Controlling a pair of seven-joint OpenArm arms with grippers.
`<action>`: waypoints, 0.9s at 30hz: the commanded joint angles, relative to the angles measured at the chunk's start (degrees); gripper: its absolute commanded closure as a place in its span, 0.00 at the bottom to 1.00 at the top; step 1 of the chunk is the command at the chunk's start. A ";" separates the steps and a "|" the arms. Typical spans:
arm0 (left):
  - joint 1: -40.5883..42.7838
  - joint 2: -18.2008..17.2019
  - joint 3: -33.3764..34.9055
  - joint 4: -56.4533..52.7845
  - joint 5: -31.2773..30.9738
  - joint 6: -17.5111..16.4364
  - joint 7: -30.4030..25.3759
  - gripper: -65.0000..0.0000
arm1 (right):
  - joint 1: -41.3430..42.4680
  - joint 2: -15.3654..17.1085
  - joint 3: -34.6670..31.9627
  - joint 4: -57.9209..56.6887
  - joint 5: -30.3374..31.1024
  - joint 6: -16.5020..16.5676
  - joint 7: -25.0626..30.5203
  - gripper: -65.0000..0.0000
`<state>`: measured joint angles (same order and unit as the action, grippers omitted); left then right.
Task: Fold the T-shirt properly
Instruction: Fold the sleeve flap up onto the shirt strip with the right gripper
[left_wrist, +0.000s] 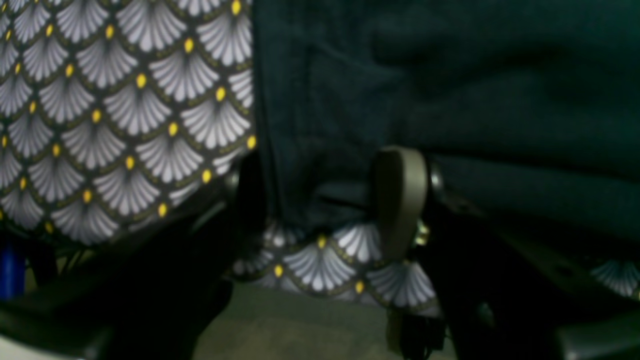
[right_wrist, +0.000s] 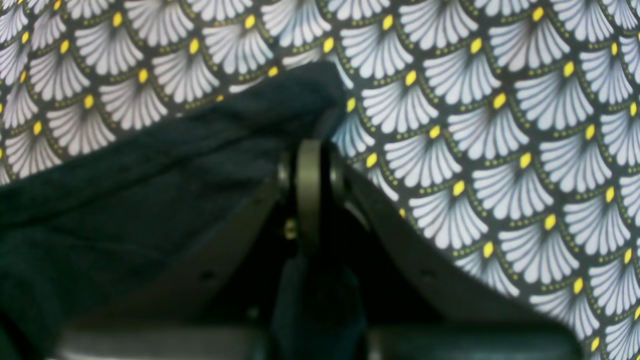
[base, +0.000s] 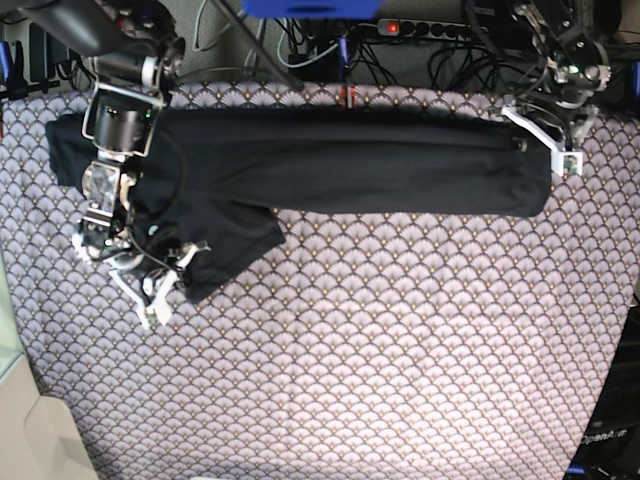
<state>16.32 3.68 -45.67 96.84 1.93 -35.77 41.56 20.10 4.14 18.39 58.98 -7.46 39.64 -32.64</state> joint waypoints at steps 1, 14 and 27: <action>-0.10 -0.30 0.00 0.79 -0.66 0.03 -0.99 0.49 | 0.87 0.74 -0.06 0.49 -0.49 0.36 -1.51 1.00; -0.54 -0.30 0.18 0.79 -0.66 0.03 -0.99 0.49 | -6.95 1.18 -1.21 18.16 -0.40 0.36 -2.04 1.00; -0.62 -0.30 0.18 0.70 -0.66 0.03 -0.99 0.49 | -24.71 1.53 -11.14 42.69 4.69 0.36 -2.04 1.00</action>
<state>15.99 3.81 -45.34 96.75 1.89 -35.79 41.56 -5.17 5.13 7.05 100.66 -3.31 40.25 -35.70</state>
